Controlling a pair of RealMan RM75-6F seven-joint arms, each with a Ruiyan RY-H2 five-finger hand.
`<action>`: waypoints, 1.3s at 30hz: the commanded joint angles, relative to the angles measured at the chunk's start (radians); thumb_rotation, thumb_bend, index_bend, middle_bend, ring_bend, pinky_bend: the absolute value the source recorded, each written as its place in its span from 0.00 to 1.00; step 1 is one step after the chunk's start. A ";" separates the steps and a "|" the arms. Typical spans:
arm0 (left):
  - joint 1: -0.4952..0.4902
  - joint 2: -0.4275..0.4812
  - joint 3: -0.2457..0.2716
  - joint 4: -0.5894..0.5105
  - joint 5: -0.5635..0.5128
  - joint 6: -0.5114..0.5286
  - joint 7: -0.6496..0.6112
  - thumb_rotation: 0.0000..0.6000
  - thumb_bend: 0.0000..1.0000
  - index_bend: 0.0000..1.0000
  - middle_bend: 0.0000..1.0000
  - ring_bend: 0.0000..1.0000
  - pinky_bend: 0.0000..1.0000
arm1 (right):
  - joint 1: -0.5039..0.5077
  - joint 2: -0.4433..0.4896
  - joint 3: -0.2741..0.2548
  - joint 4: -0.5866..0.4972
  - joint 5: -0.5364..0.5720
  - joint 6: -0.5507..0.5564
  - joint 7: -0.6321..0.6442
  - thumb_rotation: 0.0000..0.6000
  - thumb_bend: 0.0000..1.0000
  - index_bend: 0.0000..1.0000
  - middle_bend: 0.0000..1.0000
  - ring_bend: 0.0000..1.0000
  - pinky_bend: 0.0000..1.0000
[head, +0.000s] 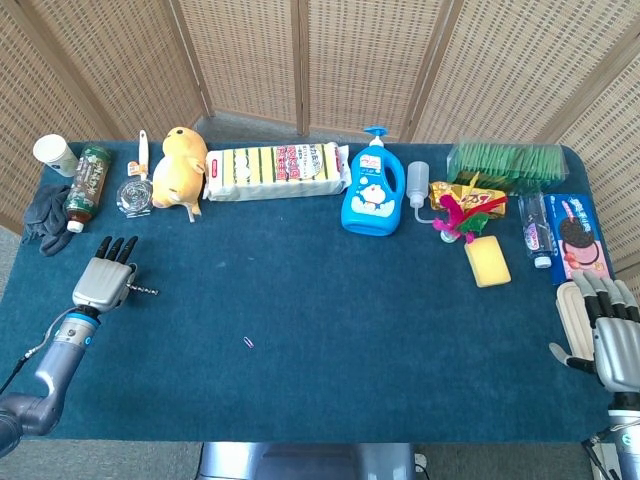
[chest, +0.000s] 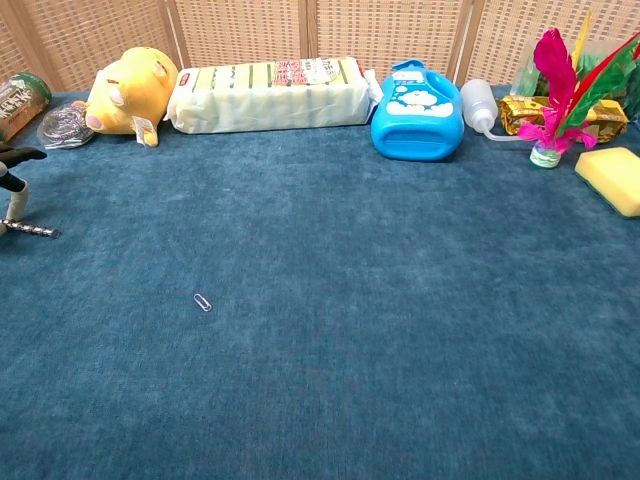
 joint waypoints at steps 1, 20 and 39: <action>0.001 0.005 0.002 -0.009 0.007 0.010 -0.002 1.00 0.75 0.53 0.00 0.00 0.00 | 0.000 0.000 0.000 -0.001 0.000 -0.001 0.000 1.00 0.00 0.00 0.00 0.00 0.00; -0.029 0.269 -0.013 -0.441 0.135 0.191 0.206 1.00 0.75 0.53 0.00 0.00 0.00 | -0.001 0.006 -0.001 -0.006 -0.007 0.003 0.016 1.00 0.00 0.00 0.00 0.00 0.00; -0.128 0.392 -0.010 -0.886 0.385 0.118 1.029 1.00 0.75 0.53 0.00 0.00 0.00 | -0.019 0.037 -0.001 -0.026 -0.036 0.038 0.086 1.00 0.00 0.00 0.00 0.00 0.00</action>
